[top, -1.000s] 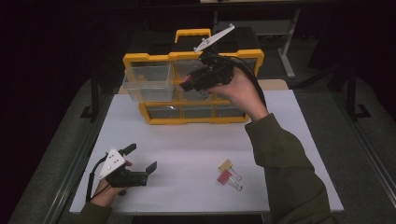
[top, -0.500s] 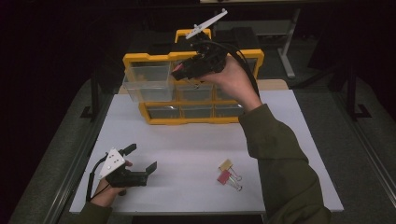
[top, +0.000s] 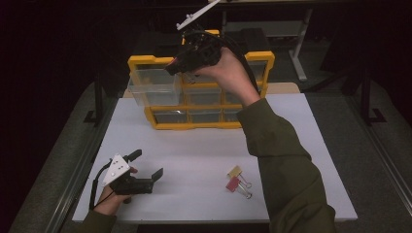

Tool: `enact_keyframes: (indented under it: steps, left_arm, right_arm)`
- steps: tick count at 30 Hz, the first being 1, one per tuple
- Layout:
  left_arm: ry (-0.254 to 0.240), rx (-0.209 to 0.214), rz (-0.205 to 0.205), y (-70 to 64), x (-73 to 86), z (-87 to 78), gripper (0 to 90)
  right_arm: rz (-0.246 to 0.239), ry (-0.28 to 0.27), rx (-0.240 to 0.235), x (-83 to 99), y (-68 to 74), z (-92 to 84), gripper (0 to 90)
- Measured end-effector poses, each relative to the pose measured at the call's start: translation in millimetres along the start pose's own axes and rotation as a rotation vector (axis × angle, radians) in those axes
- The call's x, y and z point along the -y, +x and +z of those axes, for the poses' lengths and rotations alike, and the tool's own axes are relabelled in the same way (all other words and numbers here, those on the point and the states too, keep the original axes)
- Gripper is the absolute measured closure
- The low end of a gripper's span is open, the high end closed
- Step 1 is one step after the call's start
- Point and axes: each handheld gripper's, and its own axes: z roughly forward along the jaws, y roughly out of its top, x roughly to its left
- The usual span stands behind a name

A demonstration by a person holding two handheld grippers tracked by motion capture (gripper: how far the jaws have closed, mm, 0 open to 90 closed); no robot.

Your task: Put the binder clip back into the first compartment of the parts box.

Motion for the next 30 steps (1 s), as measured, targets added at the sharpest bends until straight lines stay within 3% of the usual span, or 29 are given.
enact_keyframes:
  steps: [9,20,30]
  left_arm:
    - [0.002,0.002,0.0,-0.2,-0.2,-0.5,0.0]
    - [-0.002,0.004,0.01,0.5,-0.4,-0.8,0.0]
    - [0.004,0.005,0.01,0.5,-0.6,-1.6,0.0]
  right_arm:
    - [-0.001,-0.003,0.001,-16.6,-4.0,12.1,48.9]
    - [0.004,0.006,-0.02,-33.2,2.2,30.2,48.9]
    - [-0.01,0.031,-0.023,-36.0,2.7,48.6,48.9]
